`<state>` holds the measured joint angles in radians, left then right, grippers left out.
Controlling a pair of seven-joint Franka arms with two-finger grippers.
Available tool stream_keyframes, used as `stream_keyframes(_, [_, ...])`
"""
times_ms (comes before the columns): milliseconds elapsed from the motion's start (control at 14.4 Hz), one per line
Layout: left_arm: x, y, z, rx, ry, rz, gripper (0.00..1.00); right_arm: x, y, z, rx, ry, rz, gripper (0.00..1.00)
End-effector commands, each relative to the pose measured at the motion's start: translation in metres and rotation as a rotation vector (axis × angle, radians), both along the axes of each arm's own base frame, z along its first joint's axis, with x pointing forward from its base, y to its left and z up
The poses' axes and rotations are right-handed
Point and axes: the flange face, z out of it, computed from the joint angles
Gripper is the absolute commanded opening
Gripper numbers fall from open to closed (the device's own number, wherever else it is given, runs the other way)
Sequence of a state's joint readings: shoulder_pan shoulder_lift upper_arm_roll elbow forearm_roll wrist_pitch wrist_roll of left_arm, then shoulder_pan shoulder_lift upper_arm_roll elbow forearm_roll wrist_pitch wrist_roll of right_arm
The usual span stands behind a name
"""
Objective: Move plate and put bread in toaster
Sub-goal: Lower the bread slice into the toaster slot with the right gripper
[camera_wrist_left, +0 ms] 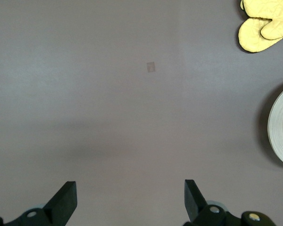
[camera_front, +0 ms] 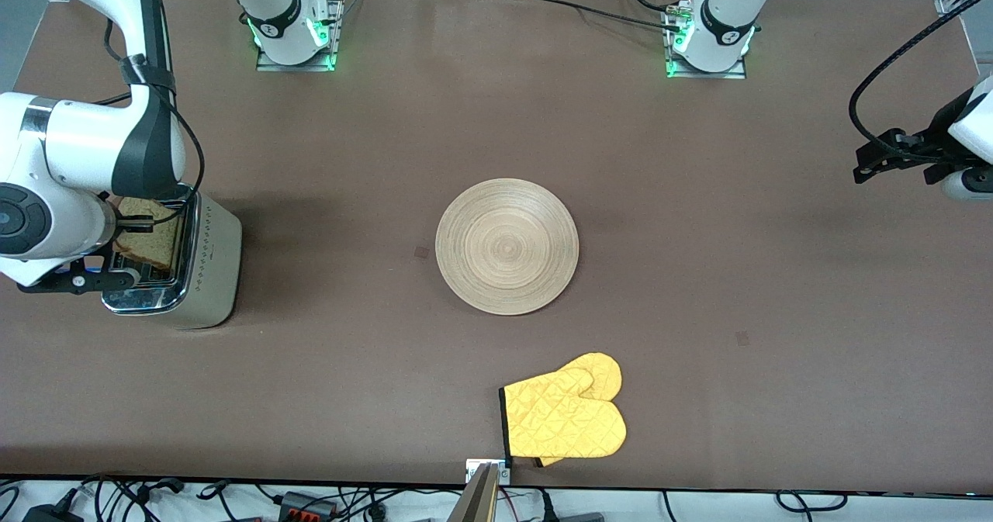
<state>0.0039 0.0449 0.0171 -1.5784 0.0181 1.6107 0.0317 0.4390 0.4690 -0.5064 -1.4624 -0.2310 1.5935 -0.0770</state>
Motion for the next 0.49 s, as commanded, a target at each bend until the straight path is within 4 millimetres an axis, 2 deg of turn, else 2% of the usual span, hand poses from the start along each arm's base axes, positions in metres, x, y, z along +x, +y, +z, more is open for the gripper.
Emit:
stream_keyframes(0, [0.002, 0.0, 0.006, 0.006, -0.004, -0.022, 1.0, 0.0, -0.006, -0.009, 0.038, -0.015, -0.023, 0.38])
stream_keyframes(69, [0.001, 0.0, 0.007, 0.006, -0.004, -0.021, 1.0, 0.0, -0.004, -0.009, 0.046, -0.017, -0.026, 0.92])
stream_keyframes(139, [0.001, 0.0, 0.007, 0.006, -0.004, -0.023, 1.0, 0.001, 0.0, -0.004, 0.05, -0.026, -0.02, 1.0])
stream_keyframes(278, [0.002, 0.0, 0.006, 0.005, -0.003, -0.023, 1.0, 0.0, 0.01, 0.013, 0.067, -0.049, -0.012, 1.0])
stream_keyframes(416, [0.001, 0.0, 0.007, 0.005, -0.004, -0.023, 1.0, 0.0, 0.015, 0.038, 0.139, -0.101, -0.022, 1.0])
